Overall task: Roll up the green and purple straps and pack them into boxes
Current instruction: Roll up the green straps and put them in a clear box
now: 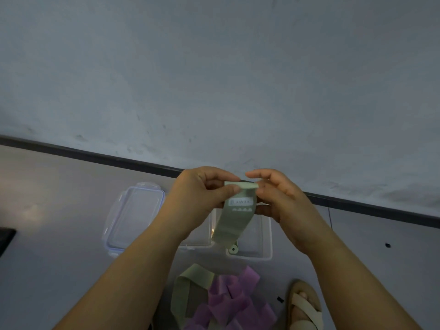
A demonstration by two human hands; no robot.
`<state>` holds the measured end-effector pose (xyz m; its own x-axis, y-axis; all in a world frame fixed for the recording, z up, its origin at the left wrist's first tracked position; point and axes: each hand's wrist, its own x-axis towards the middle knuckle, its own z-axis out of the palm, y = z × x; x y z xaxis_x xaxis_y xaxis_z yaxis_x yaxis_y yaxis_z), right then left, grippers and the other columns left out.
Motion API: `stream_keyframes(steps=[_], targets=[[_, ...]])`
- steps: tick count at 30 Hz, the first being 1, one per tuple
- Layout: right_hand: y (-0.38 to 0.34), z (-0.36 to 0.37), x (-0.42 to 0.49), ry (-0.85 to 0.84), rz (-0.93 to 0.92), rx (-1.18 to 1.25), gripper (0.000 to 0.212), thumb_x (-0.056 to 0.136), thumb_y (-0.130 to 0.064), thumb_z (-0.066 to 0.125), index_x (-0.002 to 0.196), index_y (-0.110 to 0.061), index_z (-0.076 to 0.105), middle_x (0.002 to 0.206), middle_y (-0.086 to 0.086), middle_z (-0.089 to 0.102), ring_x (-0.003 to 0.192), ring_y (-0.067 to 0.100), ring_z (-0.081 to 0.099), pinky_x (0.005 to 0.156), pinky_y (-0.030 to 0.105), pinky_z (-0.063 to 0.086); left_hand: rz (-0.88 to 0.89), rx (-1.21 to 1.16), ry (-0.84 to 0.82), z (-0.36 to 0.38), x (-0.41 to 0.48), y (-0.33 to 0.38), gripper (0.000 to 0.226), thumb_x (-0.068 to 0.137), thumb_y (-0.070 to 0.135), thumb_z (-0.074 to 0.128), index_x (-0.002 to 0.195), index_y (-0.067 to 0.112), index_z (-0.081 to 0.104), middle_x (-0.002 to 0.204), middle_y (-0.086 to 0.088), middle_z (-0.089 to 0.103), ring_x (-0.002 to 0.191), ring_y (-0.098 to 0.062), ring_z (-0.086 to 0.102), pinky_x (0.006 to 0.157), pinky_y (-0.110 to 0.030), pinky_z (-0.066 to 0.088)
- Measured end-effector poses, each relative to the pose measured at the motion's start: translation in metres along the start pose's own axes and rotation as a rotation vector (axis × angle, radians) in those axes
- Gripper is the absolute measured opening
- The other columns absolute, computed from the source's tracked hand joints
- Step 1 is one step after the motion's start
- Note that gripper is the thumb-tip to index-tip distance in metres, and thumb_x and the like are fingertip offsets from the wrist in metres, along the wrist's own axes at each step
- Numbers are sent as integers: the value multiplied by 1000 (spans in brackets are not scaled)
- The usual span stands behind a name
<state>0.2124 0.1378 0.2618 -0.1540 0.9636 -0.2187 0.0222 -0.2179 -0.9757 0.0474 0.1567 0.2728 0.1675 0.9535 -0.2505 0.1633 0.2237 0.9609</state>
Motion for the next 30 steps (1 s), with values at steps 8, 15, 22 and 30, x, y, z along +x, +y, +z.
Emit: stream_keyframes(steps=[8, 15, 22, 30], targets=[[1, 2, 4, 118, -9, -55, 8, 82, -19, 61, 85, -16, 67, 76, -2, 72, 73, 10, 68, 67, 23, 57, 40, 38, -2, 3, 1, 0, 10, 78, 7, 71, 82, 17, 71, 66, 0, 69, 67, -13, 69, 64, -23, 58], [1, 1, 5, 100, 32, 87, 14, 74, -20, 63, 87, -19, 67, 80, -2, 73, 77, 12, 69, 69, 26, 58, 7, -50, -36, 4, 1, 2, 11, 80, 3, 68, 83, 13, 70, 83, -20, 70, 72, -20, 69, 63, -24, 58], [1, 0, 6, 85, 17, 111, 13, 82, -7, 61, 84, -17, 68, 77, 3, 71, 75, 13, 69, 68, 25, 57, -31, -71, -63, 3, 4, -4, 12, 81, 6, 68, 92, 12, 69, 75, -11, 72, 75, -22, 69, 72, -32, 59], [-2, 0, 5, 107, -128, -75, 20, 81, -7, 64, 81, -26, 68, 77, -8, 70, 75, 6, 65, 70, 20, 55, -9, -88, -95, 3, 1, 2, 9, 82, 6, 66, 87, 13, 70, 86, -23, 69, 81, -30, 67, 80, -41, 55]])
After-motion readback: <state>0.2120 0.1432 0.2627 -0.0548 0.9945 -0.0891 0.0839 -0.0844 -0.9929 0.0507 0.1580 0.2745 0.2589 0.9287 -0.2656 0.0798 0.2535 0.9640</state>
